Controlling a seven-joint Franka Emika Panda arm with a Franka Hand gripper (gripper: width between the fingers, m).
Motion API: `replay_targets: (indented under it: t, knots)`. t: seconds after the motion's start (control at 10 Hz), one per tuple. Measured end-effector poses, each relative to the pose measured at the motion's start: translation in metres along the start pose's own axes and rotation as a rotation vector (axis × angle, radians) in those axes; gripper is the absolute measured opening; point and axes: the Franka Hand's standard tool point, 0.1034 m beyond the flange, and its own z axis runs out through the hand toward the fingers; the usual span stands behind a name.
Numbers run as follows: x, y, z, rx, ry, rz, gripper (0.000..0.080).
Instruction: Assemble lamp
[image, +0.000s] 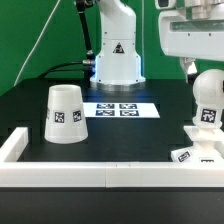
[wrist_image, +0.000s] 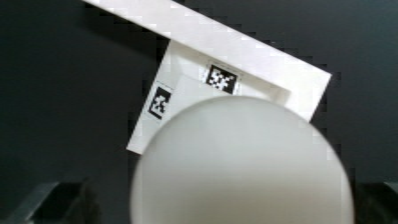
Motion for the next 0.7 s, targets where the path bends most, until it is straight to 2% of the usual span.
replay_targets:
  t: [0.3, 0.7]
  knots:
    - [-0.0012, 0.0006, 0.0024, -0.008, 0.004, -0.342, 0.0698]
    - [-0.001, 0.0008, 0.0027, -0.009, 0.003, -0.608, 0.0698]
